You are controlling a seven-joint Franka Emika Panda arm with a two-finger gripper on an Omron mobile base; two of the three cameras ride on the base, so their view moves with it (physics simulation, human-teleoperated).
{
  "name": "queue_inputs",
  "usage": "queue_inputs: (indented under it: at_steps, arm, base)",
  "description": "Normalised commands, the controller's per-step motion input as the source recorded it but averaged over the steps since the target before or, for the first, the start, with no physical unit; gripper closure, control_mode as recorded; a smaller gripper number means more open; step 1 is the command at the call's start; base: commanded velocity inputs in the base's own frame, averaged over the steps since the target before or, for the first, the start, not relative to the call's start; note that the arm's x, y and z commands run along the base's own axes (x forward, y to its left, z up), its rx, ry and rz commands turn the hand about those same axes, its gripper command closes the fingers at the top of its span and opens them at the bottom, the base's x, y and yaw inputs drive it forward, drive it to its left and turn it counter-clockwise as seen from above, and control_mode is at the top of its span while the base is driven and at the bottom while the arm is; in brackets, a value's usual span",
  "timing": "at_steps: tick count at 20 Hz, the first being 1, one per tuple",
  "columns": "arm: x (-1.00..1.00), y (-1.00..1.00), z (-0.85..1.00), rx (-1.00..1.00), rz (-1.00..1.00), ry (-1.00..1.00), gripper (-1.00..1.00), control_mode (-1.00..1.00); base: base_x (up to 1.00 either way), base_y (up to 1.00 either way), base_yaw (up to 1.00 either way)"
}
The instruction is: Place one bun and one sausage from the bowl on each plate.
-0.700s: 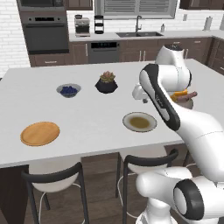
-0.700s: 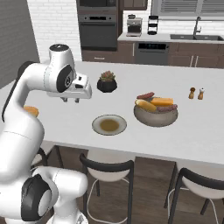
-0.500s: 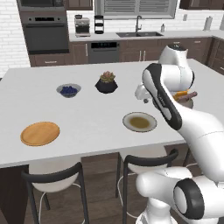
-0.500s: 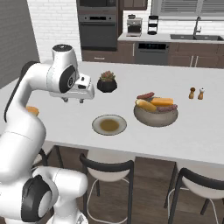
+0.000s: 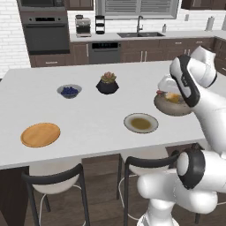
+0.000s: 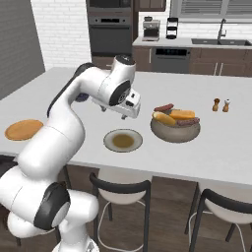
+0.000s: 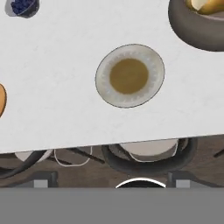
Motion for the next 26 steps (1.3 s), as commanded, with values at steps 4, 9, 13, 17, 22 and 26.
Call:
queue_inputs:
  at_steps: [4,9,13,17,22,26]
  arm:
    - [0.52,-0.92,0.00,0.23,-0.20,0.10,-1.00,-1.00]
    - [0.46,-0.69,0.00,0.14,-0.21,0.08,-1.00,-1.00]
    - [0.44,-0.42,-0.17,0.02,-0.13,0.01,-1.00,-1.00]
    - [0.44,-0.17,-0.60,-0.04,-0.12,0.00,-1.00,-1.00]
    - [0.56,-0.03,-0.57,-0.11,-0.13,0.00,-1.00,-1.00]
    - [0.67,-0.08,-0.36,-0.11,-0.13,0.00,-1.00,-1.00]
  base:
    - [0.00,0.00,0.00]
    - [0.00,0.00,0.00]
    - [0.00,0.00,0.00]
    - [0.00,0.00,0.00]
    - [0.00,0.00,0.00]
    - [0.00,0.00,0.00]
